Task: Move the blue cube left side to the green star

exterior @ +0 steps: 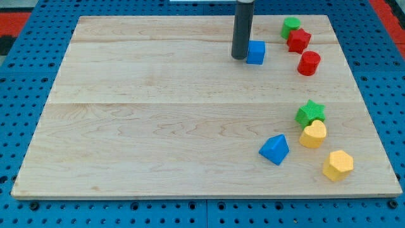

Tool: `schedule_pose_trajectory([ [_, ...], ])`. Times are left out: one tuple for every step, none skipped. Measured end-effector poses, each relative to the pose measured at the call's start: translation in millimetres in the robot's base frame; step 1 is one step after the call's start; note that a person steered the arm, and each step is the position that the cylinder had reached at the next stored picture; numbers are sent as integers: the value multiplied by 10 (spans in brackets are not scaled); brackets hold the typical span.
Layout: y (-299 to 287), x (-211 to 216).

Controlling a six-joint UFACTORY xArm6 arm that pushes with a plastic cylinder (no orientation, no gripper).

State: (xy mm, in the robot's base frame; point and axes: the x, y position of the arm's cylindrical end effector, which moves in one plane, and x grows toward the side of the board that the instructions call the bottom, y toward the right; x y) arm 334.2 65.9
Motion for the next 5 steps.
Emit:
schedule_pose_trajectory([
  [-120, 7],
  [-584, -292],
  [-429, -508],
  [-268, -464],
  [-415, -297],
])
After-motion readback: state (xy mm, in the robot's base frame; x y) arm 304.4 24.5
